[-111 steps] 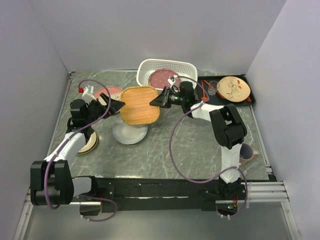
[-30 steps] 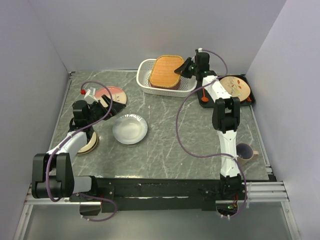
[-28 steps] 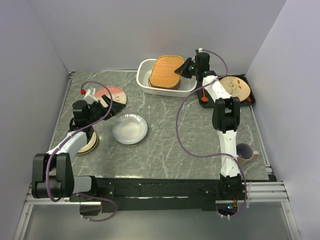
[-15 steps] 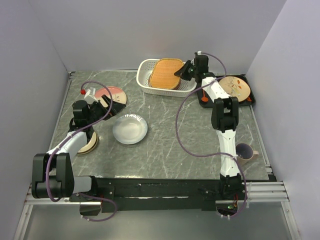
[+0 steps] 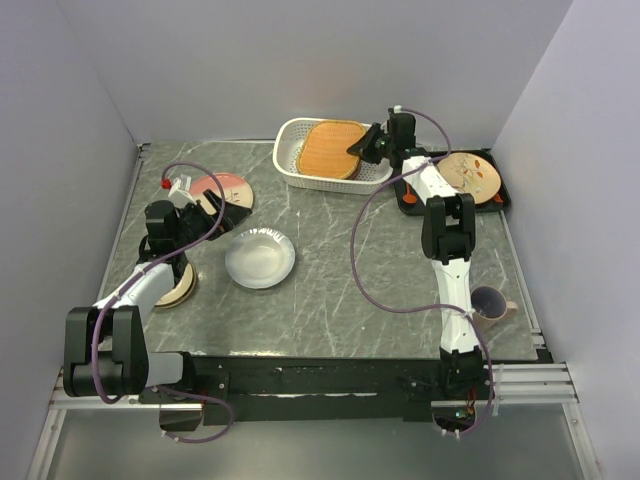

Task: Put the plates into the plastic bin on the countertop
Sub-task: Place the plate in the plastic bin.

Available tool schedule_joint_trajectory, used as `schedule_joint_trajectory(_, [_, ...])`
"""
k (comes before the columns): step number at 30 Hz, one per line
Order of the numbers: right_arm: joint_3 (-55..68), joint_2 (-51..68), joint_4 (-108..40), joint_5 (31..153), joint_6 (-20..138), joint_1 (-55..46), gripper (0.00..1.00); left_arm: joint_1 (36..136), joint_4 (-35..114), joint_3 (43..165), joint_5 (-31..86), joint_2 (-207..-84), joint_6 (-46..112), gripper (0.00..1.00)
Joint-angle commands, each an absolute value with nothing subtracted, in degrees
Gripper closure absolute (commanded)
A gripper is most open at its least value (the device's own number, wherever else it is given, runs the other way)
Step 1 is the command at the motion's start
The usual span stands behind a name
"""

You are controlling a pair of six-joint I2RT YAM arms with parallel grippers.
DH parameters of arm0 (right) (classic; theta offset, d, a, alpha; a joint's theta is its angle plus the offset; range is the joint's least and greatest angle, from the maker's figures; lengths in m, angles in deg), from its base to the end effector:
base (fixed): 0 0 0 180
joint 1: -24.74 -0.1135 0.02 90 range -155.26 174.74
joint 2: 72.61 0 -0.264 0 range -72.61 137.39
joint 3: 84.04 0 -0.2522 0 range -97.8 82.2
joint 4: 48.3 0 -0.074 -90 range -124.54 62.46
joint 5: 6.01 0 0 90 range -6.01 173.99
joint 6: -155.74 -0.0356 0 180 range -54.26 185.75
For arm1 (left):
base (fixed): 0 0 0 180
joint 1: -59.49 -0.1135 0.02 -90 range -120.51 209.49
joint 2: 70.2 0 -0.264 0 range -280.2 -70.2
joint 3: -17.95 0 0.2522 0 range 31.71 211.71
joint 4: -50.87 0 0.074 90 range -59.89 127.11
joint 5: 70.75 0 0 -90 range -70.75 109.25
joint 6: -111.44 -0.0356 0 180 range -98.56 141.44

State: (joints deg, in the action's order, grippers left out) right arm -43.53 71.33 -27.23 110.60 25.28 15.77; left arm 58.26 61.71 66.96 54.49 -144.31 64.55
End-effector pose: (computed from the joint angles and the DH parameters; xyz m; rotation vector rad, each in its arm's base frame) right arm 0.5708 0.1062 0.2037 0.2673 2.0980 1.0010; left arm 0.2764 -0.0146 0.2350 -0.2751 1.8868 -1.0635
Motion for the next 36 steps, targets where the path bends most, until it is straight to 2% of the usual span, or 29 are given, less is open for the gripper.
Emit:
schedule_joint_trajectory(1, [-46.5, 72.1, -29.7, 111.2, 26.0, 16.1, 0.68, 58.5, 64.0, 67.8, 55.0, -144.4, 63.6, 0.01])
schedule_joint_trajectory(3, [-46.0, 72.1, -29.4, 110.8, 26.5, 16.1, 0.61, 58.5, 63.9, 67.7, 55.1, -144.4, 63.6, 0.01])
schedule_joint_trajectory(17, [-42.6, 70.7, -26.8, 107.6, 26.7, 16.3, 0.33, 58.5, 64.0, 66.5, 55.0, -143.0, 63.8, 0.01])
schedule_joint_trajectory(27, [-40.1, 66.2, -21.5, 102.0, 28.1, 16.9, 0.24, 58.5, 62.2, 66.3, 53.4, -141.2, 63.0, 0.01])
schedule_joint_trajectory(32, [-39.3, 63.1, -19.4, 98.2, 29.8, 16.9, 0.22, 58.5, 60.1, 66.2, 51.6, -139.8, 62.1, 0.01])
schedule_joint_trajectory(36, [-33.5, 58.4, -25.2, 99.2, 29.4, 16.9, 0.22, 58.5, 58.8, 66.3, 50.8, -139.2, 61.7, 0.01])
